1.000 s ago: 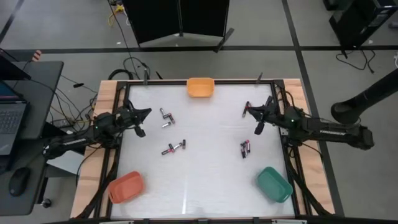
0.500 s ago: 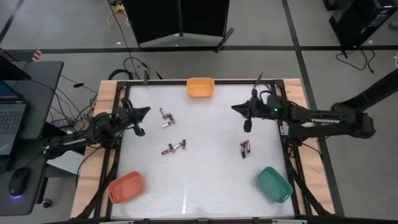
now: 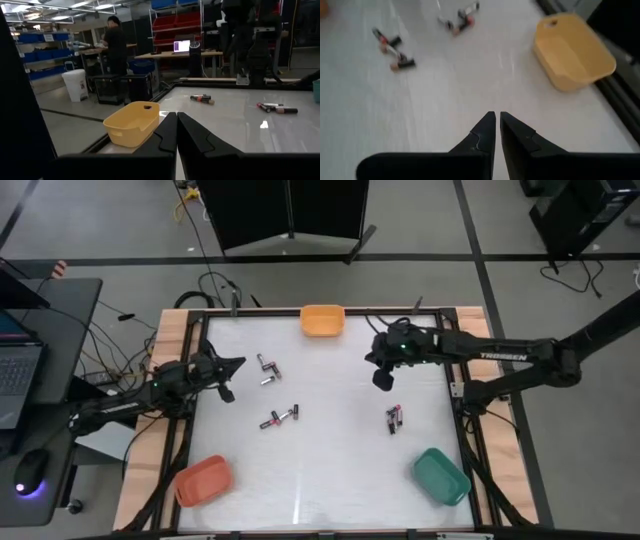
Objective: Sort batteries
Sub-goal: Put the black-red battery into the green bin
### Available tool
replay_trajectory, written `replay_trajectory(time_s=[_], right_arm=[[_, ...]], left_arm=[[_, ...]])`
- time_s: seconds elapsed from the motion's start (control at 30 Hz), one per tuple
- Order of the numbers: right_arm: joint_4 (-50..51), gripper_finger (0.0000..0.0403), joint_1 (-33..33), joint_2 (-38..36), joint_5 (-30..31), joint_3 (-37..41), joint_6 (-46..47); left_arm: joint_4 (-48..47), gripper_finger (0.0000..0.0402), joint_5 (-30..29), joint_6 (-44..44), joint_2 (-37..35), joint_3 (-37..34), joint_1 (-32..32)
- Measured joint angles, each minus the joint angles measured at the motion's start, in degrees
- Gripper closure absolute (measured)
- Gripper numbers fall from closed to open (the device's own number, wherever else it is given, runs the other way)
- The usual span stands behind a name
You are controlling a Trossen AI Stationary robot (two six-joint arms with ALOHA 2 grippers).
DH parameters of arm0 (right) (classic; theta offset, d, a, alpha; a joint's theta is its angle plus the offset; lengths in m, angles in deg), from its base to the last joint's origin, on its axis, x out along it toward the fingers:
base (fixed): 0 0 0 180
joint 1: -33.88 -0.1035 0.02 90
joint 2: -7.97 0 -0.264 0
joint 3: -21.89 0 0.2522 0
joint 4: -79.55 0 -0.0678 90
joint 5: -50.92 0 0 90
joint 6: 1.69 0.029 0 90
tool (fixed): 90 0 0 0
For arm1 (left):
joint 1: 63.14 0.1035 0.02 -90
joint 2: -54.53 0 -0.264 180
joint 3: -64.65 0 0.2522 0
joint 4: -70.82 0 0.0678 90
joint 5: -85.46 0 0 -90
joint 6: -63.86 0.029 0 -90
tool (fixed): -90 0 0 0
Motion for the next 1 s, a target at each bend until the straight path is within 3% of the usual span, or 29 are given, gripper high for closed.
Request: replay_trajectory(time_s=[0.2, 0.53, 1.0], right_arm=[[10.0, 0.036, -0.5, 4.4, 0.0, -5.7, 1.1], [15.2, 0.0321, -1.2, 8.7, 0.0, -7.7, 3.1], [25.2, 0.0257, -11.1, 13.1, -1.1, -7.6, 11.1]], left_arm=[[0.0, 0.0385, 0.1, 0.0, 0.0, 0.0, 0.0], [0.1, 0.0385, 0.4, -1.9, 0.0, 0.0, 0.0], [2.2, 0.0385, 0.4, 3.3, 0.0, 0.0, 0.0]])
